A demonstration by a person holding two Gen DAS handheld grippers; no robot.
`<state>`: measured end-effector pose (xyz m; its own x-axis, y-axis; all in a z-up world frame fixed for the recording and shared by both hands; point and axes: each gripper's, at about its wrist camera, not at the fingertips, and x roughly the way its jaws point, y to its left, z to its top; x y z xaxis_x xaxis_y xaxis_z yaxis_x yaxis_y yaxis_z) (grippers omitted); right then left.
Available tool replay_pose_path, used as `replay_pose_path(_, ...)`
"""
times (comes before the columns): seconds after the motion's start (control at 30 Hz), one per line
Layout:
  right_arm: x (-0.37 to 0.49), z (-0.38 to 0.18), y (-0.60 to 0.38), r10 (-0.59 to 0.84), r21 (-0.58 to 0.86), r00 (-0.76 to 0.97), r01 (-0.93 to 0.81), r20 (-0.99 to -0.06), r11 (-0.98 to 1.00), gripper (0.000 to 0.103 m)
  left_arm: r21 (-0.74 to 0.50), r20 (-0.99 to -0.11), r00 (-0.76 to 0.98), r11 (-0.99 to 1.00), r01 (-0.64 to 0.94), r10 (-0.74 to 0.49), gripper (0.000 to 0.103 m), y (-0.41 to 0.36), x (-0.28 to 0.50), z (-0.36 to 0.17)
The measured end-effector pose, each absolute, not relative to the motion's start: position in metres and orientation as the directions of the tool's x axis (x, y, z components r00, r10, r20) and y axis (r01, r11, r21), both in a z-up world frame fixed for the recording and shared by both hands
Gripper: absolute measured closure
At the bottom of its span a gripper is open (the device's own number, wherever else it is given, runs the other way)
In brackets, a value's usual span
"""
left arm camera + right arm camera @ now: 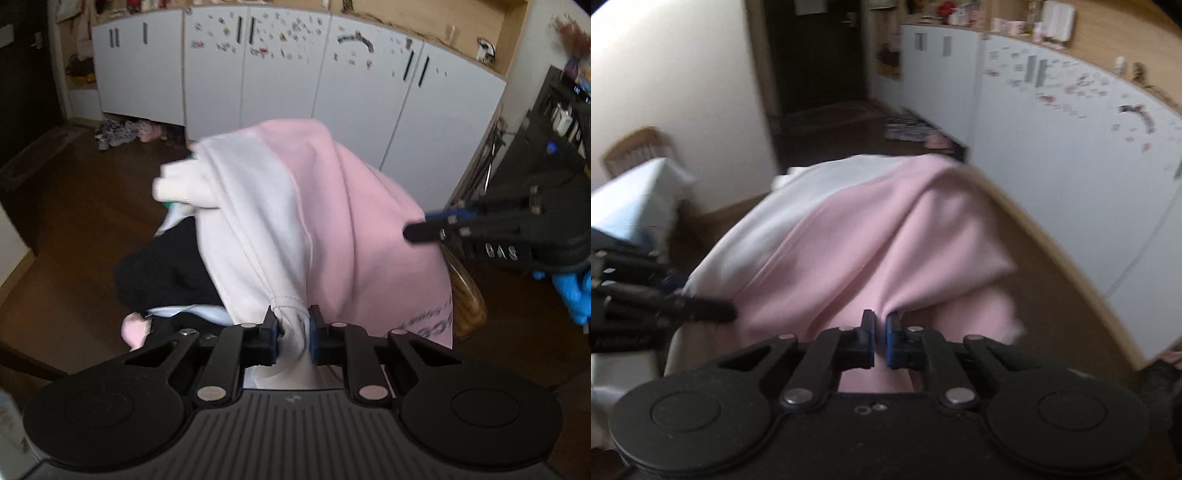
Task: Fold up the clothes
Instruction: 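Grasp the sweatshirt with the left gripper while the right gripper grasps it too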
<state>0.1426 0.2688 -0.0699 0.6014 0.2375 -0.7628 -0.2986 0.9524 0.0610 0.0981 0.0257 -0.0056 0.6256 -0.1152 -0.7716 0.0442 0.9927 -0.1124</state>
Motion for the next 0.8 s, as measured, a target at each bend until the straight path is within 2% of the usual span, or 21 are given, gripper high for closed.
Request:
replay_pose_path(0.23, 0.102, -0.090, 0.319, 0.395, 0.161, 0.481, -0.457, -0.783, 0.875, 0.000, -0.087, -0.851, 0.524, 0.993, -0.077, -0.034, 0.089, 0.065, 0.033, -0.031)
replay_pose_path(0.5, 0.093, -0.095, 0.295, 0.315, 0.105, 0.493, -0.407, -0.811, 0.907, 0.000, -0.072, -0.858, 0.513, 0.996, -0.061, -0.031, 0.088, 0.064, 0.039, -0.060)
replay_pose_path(0.57, 0.087, -0.096, 0.284, 0.279, 0.083, 0.497, -0.381, -0.821, 0.921, 0.000, -0.065, -0.865, 0.501, 0.997, -0.041, -0.036, 0.083, 0.067, 0.040, -0.066)
replay_pose_path(0.6, 0.083, -0.100, 0.279, 0.267, 0.079, 0.493, -0.369, -0.828, 0.926, 0.000, -0.062, -0.869, 0.494, 0.998, -0.029, -0.040, 0.075, 0.066, 0.040, -0.067)
replay_pose_path(0.63, 0.078, -0.105, 0.277, 0.263, 0.084, 0.479, -0.362, -0.838, 0.928, 0.000, -0.061, -0.874, 0.485, 0.998, -0.023, -0.043, 0.053, 0.066, 0.039, -0.071)
replay_pose_path(0.7, 0.072, -0.120, 0.277, 0.255, 0.098, 0.441, -0.347, -0.860, 0.933, 0.000, -0.057, -0.883, 0.468, 0.998, -0.016, -0.043, 0.018, 0.068, 0.032, -0.081)
replay_pose_path(0.8, 0.067, -0.149, 0.279, 0.246, 0.115, 0.383, -0.333, -0.890, 0.936, 0.000, -0.048, -0.897, 0.441, 0.999, 0.007, -0.046, 0.016, 0.067, 0.026, -0.100)
